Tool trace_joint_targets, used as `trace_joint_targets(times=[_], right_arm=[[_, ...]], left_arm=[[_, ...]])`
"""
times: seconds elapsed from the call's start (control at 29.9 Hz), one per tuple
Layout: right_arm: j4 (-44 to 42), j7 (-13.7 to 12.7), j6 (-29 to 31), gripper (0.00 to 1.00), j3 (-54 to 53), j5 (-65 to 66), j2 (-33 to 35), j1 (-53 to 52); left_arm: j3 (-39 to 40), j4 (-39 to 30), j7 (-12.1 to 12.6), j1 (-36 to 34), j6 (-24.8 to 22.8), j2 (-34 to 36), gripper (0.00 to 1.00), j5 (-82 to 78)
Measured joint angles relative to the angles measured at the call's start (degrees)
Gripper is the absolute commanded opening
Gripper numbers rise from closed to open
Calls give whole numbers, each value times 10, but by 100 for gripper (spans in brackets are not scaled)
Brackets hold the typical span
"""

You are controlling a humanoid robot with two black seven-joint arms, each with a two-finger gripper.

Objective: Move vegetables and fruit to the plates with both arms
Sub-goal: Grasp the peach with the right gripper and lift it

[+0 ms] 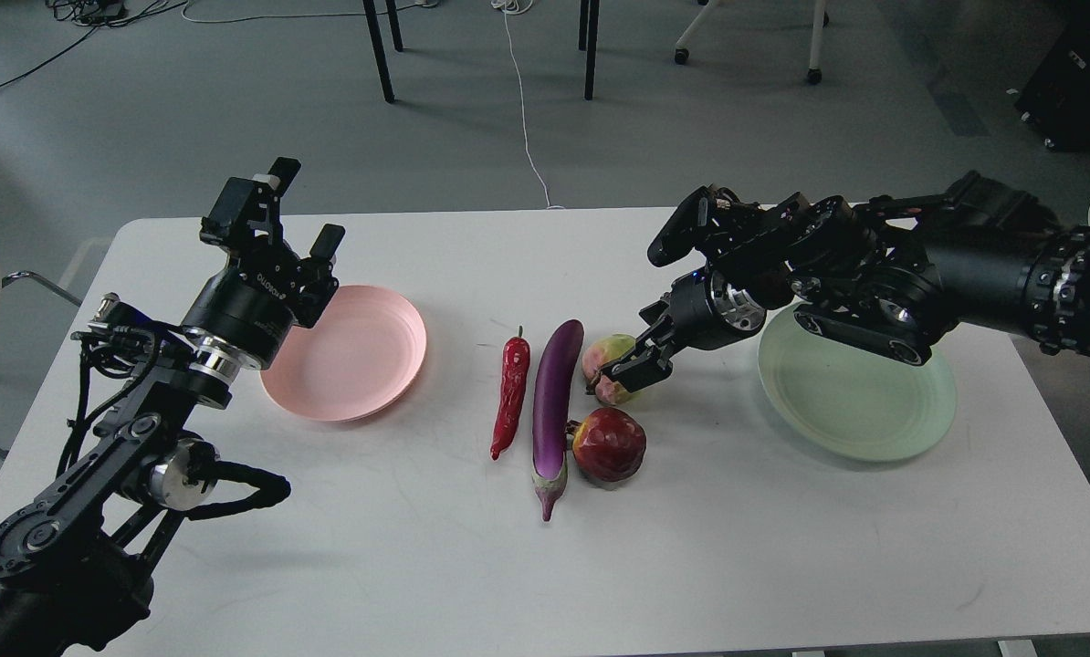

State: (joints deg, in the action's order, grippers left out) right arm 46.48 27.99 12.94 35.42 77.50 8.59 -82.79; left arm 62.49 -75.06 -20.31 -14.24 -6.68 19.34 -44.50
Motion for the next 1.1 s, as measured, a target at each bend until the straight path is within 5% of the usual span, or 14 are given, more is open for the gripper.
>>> trace_joint_targets(times=[0.27,0.7,0.94,1.1], right_arm=[[-45,0,-10,91,3,-7,-33,29],[-63,0,-10,41,6,-7,-46,39],[-47,0,-10,41,5,-11,-25,10],[25,0,-10,41,4,-13,68,-58]], left_arm=[[0,1,-12,1,-1,0,98,1],[1,1,-13,0,-2,2,98,2],[0,1,-12,0,-2,1,98,2],[0,1,-12,-1,-3,2,98,2]])
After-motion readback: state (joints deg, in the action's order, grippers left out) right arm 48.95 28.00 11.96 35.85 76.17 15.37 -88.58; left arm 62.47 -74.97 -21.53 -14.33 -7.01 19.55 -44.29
